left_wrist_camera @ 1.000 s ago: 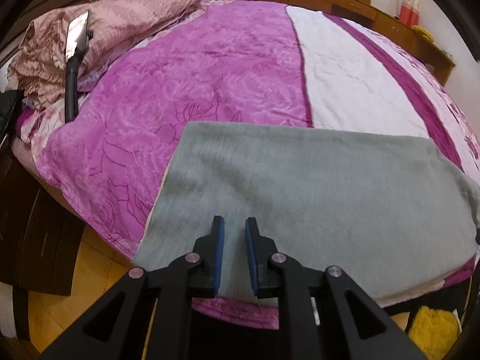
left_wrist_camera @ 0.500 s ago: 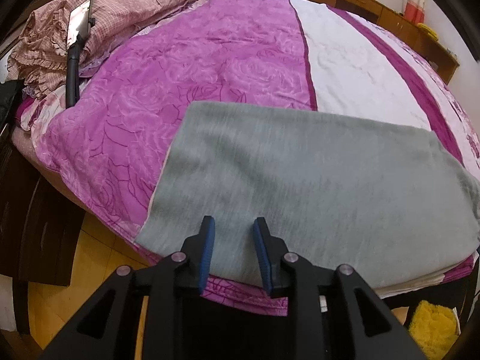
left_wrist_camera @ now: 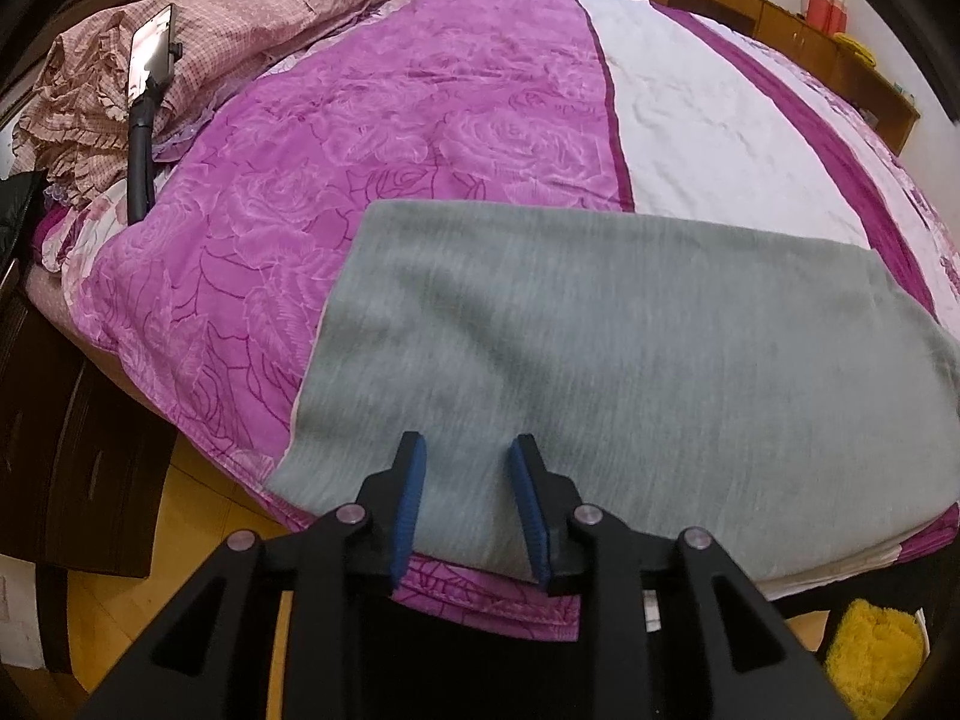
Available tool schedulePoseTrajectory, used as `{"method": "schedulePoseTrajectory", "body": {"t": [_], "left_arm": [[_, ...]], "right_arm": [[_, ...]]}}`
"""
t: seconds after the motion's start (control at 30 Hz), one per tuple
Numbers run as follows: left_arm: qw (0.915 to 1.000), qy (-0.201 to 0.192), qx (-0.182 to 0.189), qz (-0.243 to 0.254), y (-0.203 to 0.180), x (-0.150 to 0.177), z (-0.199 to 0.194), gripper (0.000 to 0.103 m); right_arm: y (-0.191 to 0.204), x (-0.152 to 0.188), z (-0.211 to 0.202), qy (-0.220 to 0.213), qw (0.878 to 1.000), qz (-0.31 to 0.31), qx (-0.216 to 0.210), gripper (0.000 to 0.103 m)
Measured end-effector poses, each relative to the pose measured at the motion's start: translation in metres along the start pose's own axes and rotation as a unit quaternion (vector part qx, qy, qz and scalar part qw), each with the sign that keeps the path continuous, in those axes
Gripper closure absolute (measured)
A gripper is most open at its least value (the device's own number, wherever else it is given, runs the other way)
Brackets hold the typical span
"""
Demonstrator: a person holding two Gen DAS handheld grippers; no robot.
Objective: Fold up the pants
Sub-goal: 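Pinch the waistband cuff with the right gripper and release it, then grasp the grey waistband cuff with the right gripper and lift it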
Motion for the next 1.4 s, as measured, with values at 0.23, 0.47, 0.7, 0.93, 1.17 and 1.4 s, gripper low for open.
{"method": "schedulePoseTrajectory", "body": {"t": [0.23,0.47,0.7,0.93,1.17,1.4], "left_arm": [[1.0,-0.002,0.001,0.0,0.001,0.001,-0.001,0.071],[0.9998,-0.007,0.02,-0.002,0.004,0.002,-0.003,0.071],[0.9994,-0.011,0.031,-0.009,0.004,0.003,-0.01,0.071],[0.9988,-0.027,0.04,-0.009,0.003,0.002,-0.026,0.071],[0.998,-0.038,0.05,-0.008,0.001,0.003,-0.035,0.071],[0.9987,-0.019,0.035,-0.031,0.007,0.003,-0.025,0.071]], "right_arm": [[0.011,0.008,0.01,-0.02,0.998,-0.053,0.029,0.038],[0.037,0.01,0.011,-0.022,0.989,-0.103,0.102,0.044],[0.041,0.004,-0.014,-0.038,0.989,-0.102,0.102,0.089],[0.057,0.005,-0.041,-0.054,0.988,-0.122,0.082,0.097],[0.074,0.005,-0.052,-0.07,0.988,-0.134,0.035,0.097],[0.048,0.004,-0.009,-0.004,0.994,-0.1,0.051,0.081]]}}
Point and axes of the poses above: each gripper's, at about its wrist camera, not at the fingertips, and z roughly the way its jaws point, y to its left, x to its underside, the point moved 2 cm from there along z, roughly the way its jaws point, and after that the axes turned 12 degrees about x, right-handed, at the moved point
